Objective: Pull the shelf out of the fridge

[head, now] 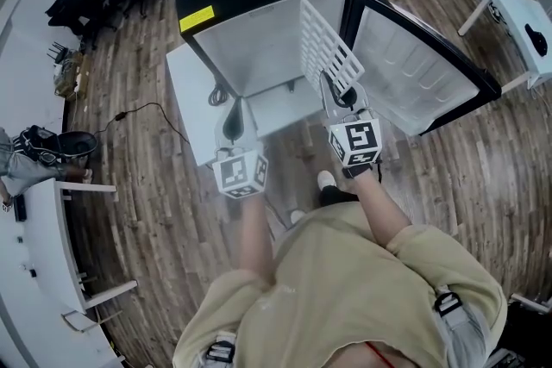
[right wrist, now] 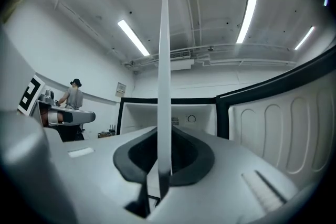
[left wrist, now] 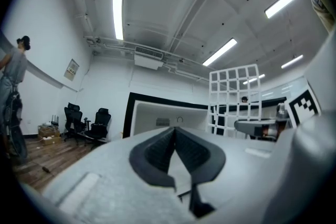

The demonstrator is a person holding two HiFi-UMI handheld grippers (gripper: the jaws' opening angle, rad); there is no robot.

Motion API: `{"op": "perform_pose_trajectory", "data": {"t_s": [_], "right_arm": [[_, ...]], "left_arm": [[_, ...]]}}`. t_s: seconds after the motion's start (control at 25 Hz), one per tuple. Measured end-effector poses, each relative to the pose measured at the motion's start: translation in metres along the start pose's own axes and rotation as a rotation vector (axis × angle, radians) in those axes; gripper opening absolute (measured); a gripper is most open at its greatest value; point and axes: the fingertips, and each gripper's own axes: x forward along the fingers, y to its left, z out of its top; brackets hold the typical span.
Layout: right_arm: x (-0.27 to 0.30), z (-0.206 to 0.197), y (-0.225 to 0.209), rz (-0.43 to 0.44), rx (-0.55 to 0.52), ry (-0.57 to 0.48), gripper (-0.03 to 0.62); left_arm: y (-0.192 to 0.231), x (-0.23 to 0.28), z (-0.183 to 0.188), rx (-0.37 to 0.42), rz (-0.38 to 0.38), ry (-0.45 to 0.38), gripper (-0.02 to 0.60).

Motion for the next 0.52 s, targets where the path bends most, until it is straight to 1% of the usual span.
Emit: {"op": "perform_pose_trajectory", "data": {"t_s": [0.2,0.32,0.4,0.52], "right_arm": [[0.001,-0.001,0.0,-0.001,0.002,0.007,0.028],[0.003,-0.007,-0.002,-0.003,0.028,0.014,0.029],[0.004,-0.011,-0.004,-0.004,0.072,0.019,0.028],[0.008,-0.02,-0.007,-0.006,0.193,0.031,0.029]], "left_arm": [[-0.007,0.006,-0.008,-0.024,-0.02,0.015,0.003],[-0.008,0.009,-0.015,-0.037,-0.029,0.027,0.003],[-0.008,0.011,-0.022,-0.055,-0.034,0.042,0.003],[-0.007,0.014,-0.038,-0.104,-0.048,0.077,0.003]]}}
